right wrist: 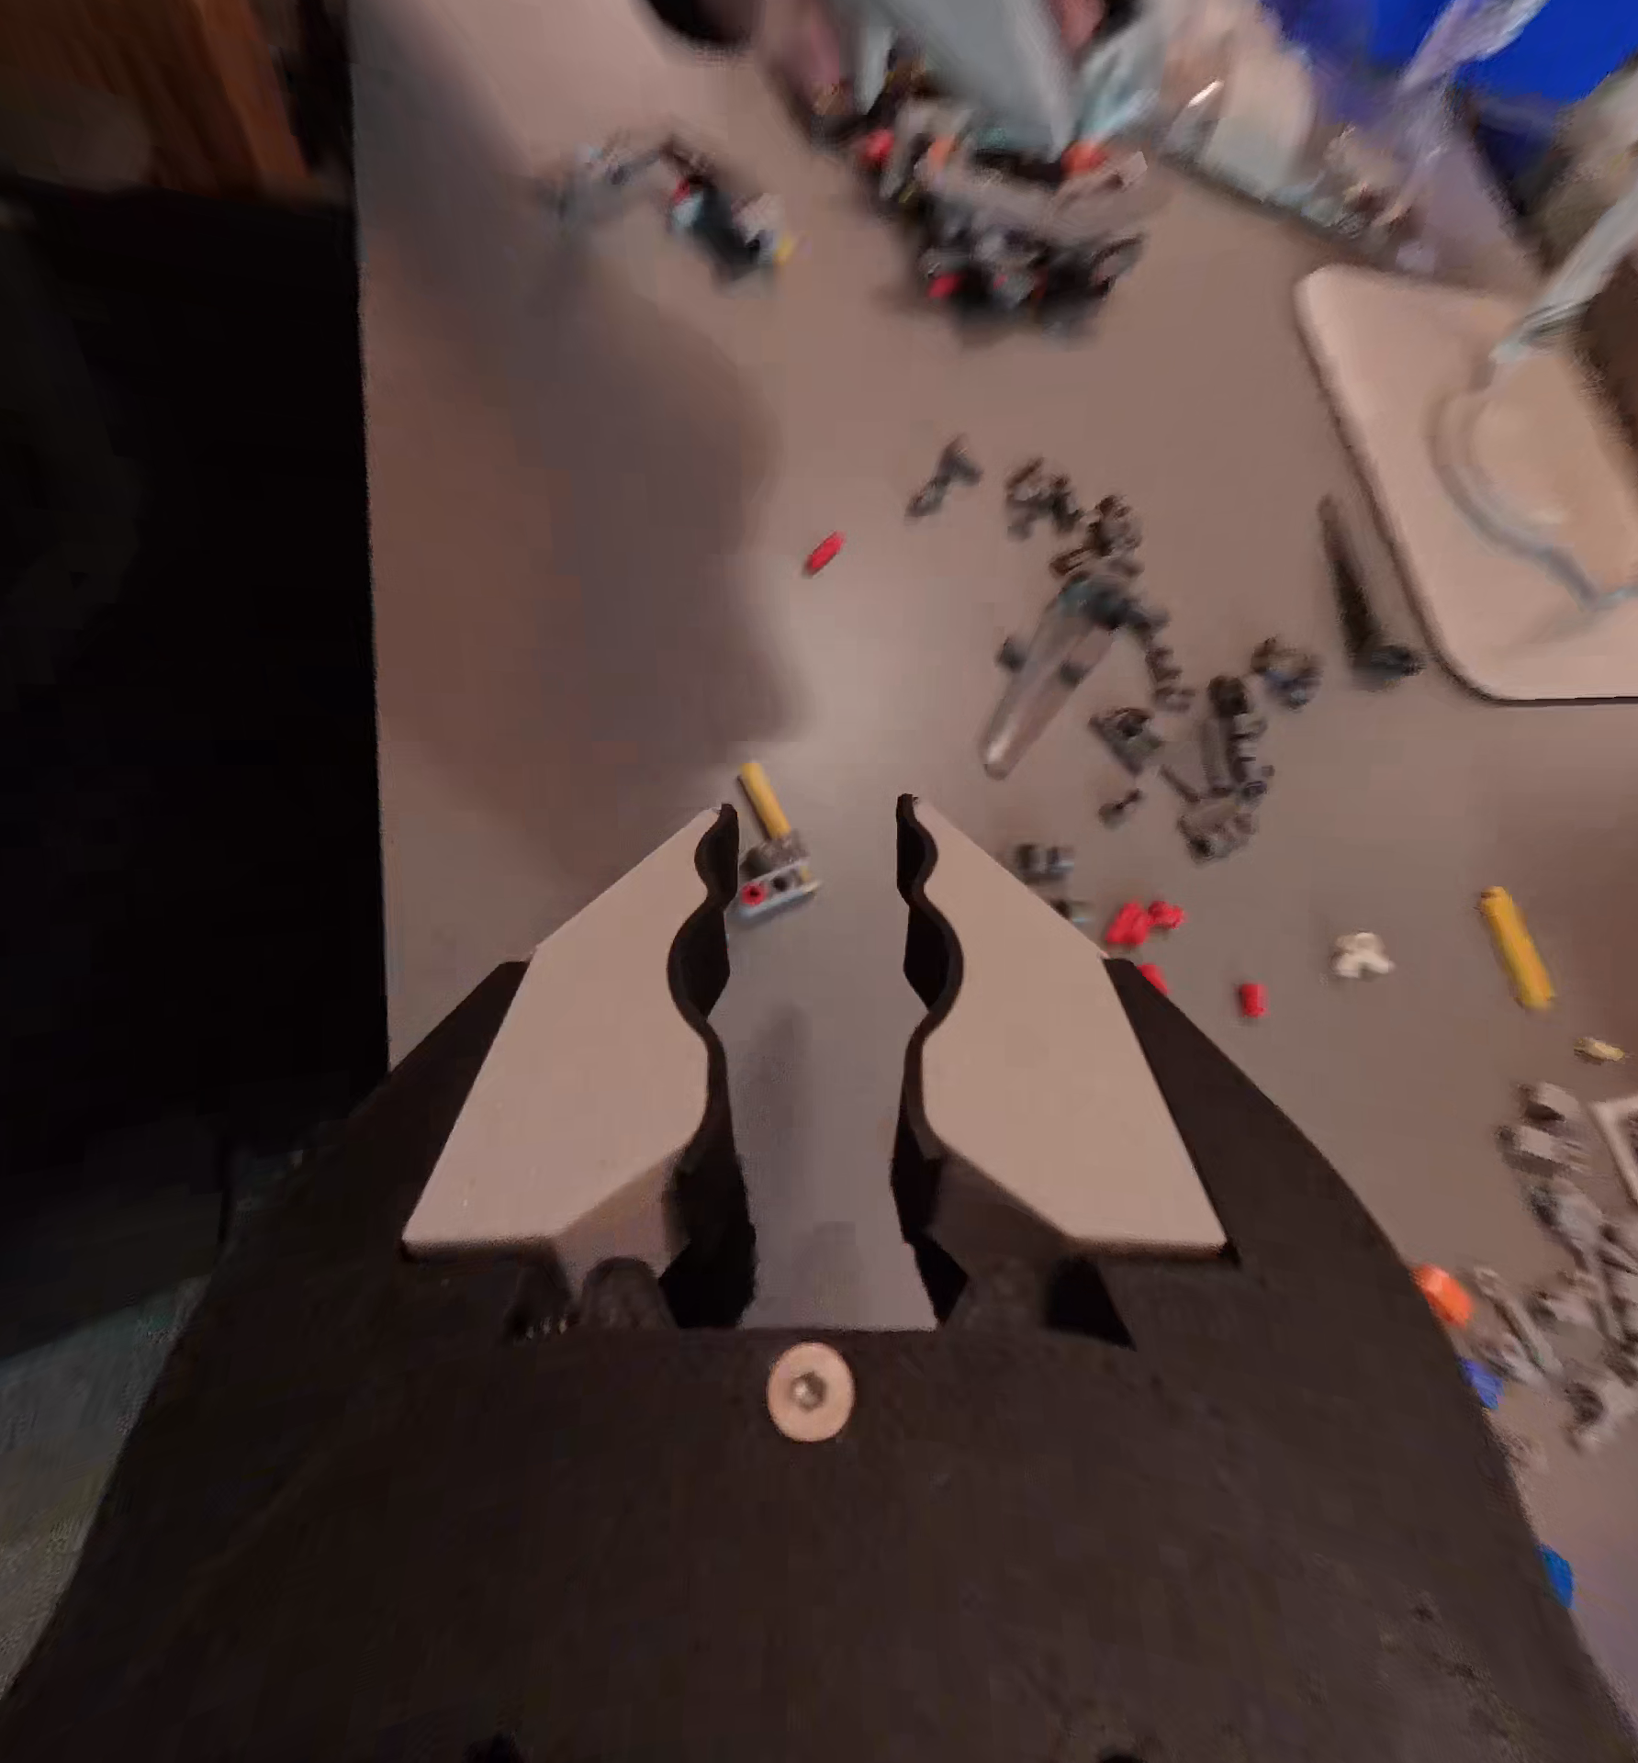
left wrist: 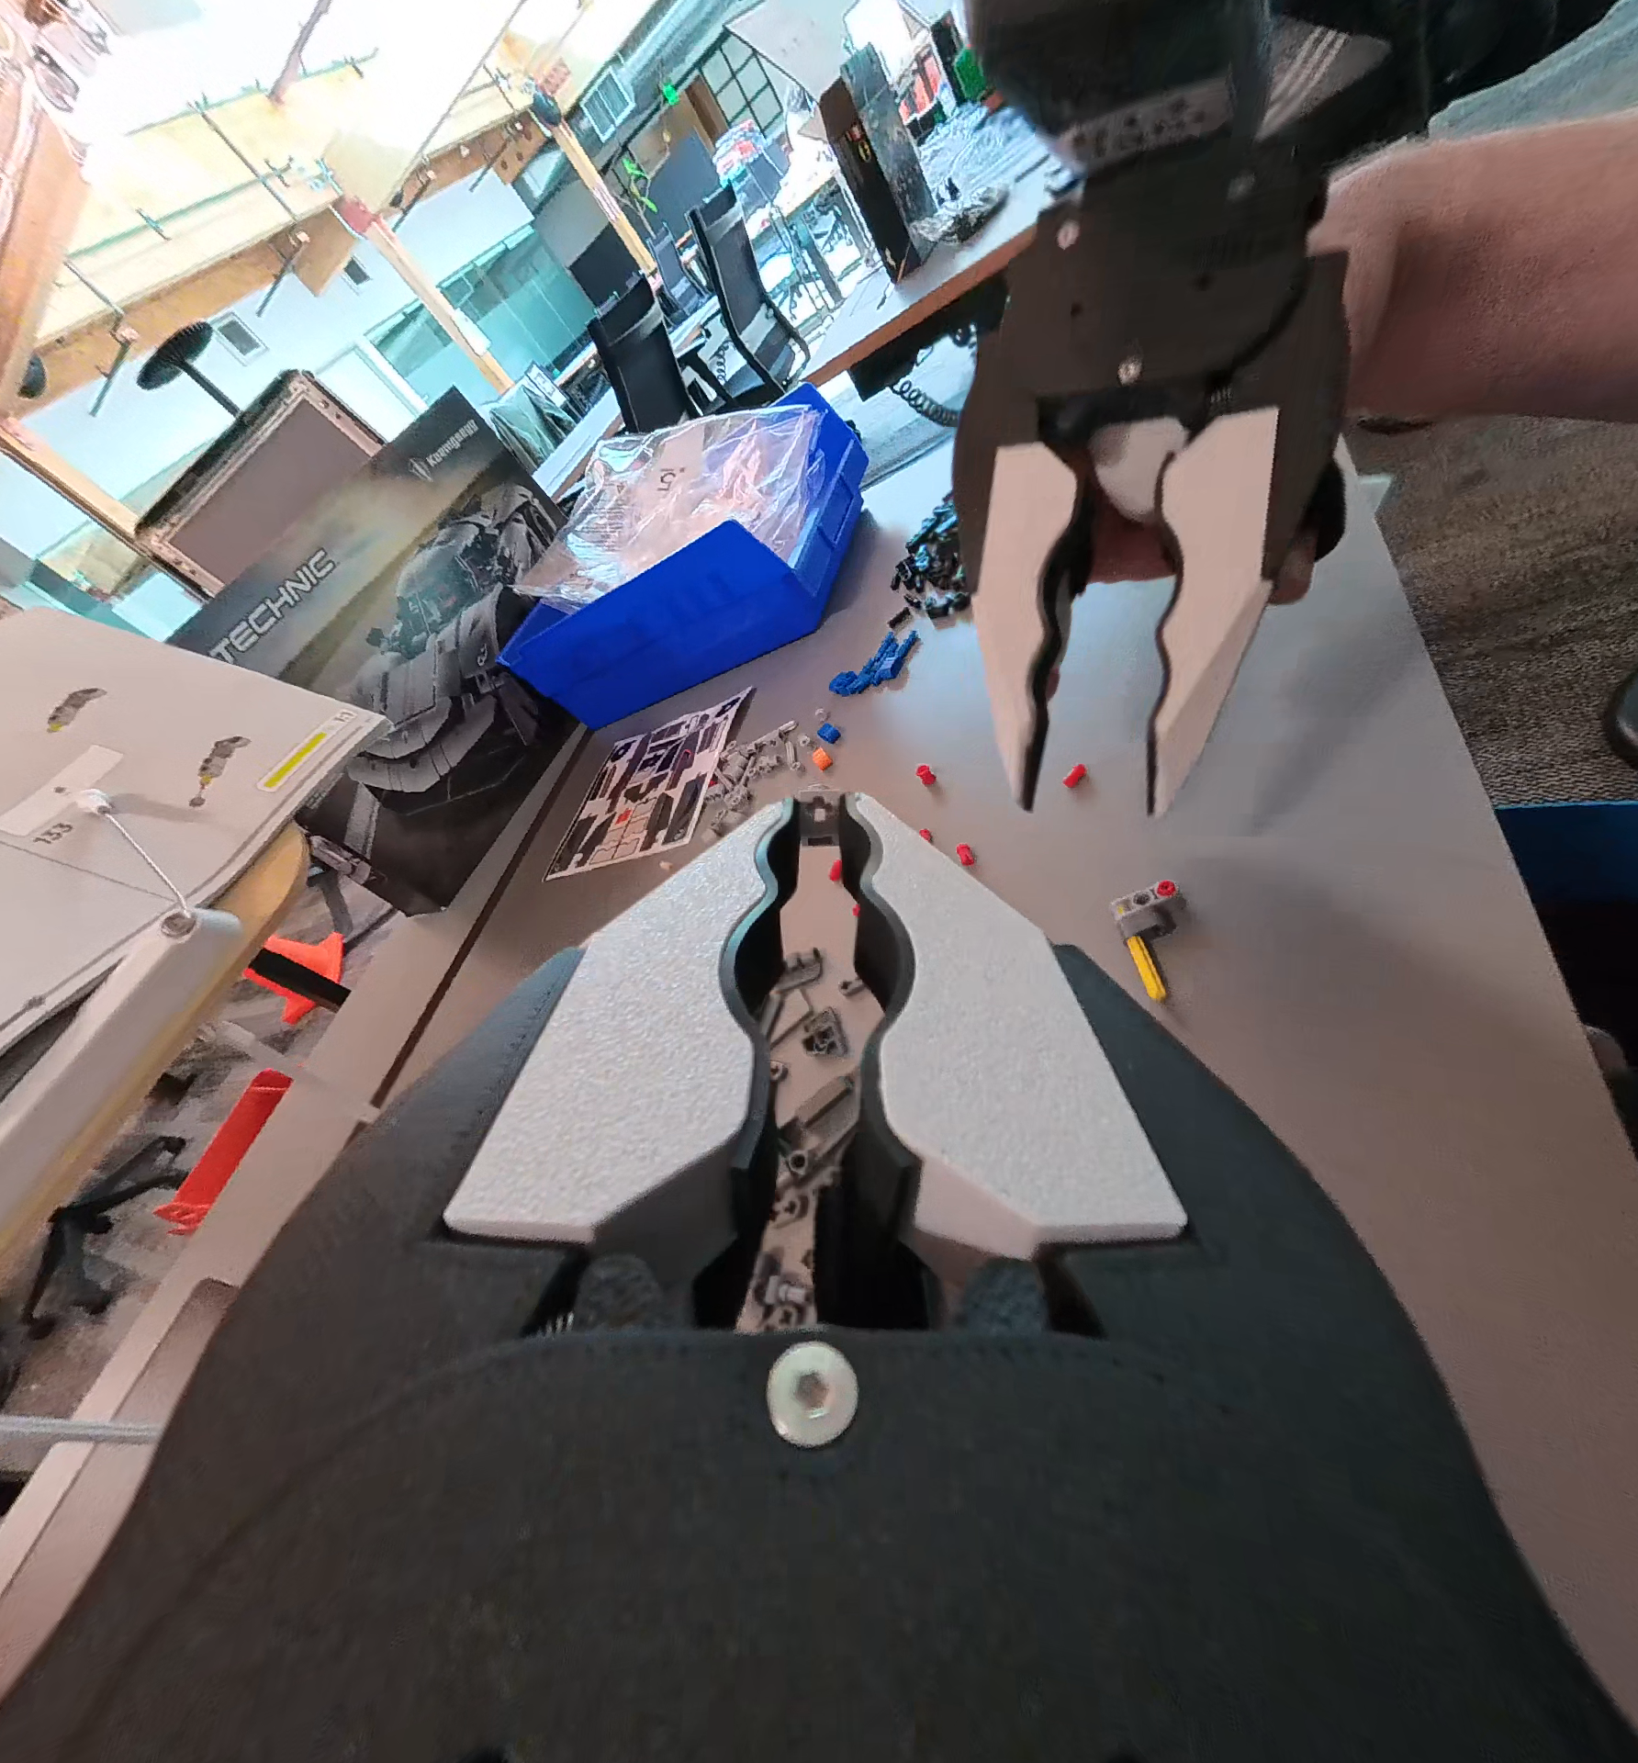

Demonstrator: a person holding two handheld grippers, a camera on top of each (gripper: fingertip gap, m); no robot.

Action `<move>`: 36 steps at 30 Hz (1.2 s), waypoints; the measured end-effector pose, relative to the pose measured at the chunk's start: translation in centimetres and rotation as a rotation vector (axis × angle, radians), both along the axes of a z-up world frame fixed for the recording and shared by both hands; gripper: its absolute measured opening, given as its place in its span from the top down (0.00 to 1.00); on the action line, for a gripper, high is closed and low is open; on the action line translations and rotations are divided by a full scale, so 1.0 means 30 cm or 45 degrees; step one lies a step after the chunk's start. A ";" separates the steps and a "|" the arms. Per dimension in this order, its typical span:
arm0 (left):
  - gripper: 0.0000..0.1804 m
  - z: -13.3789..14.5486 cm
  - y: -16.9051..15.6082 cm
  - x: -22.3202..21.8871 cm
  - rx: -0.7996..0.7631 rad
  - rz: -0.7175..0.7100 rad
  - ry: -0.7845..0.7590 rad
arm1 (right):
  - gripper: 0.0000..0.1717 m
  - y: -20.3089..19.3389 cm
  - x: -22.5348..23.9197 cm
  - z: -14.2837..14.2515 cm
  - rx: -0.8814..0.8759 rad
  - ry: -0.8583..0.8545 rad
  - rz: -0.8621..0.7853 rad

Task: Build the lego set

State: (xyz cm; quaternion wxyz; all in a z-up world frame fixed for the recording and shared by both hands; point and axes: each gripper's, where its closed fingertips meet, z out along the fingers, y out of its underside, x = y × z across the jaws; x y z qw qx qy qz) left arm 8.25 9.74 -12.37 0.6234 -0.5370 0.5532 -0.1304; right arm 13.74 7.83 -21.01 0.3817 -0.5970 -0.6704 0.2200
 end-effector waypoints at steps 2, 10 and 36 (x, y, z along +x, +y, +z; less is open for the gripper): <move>0.97 -0.013 -0.011 -0.007 -0.035 -0.002 -0.001 | 0.80 -0.022 0.007 -0.060 -0.050 -0.079 0.067; 0.97 -0.075 -0.042 -0.020 -0.134 -0.013 0.002 | 0.79 0.003 0.007 -0.168 -0.129 -0.221 0.159; 0.97 -0.114 -0.046 -0.040 -0.257 -0.020 -0.062 | 0.93 -0.032 0.040 -0.118 -0.075 -0.154 0.033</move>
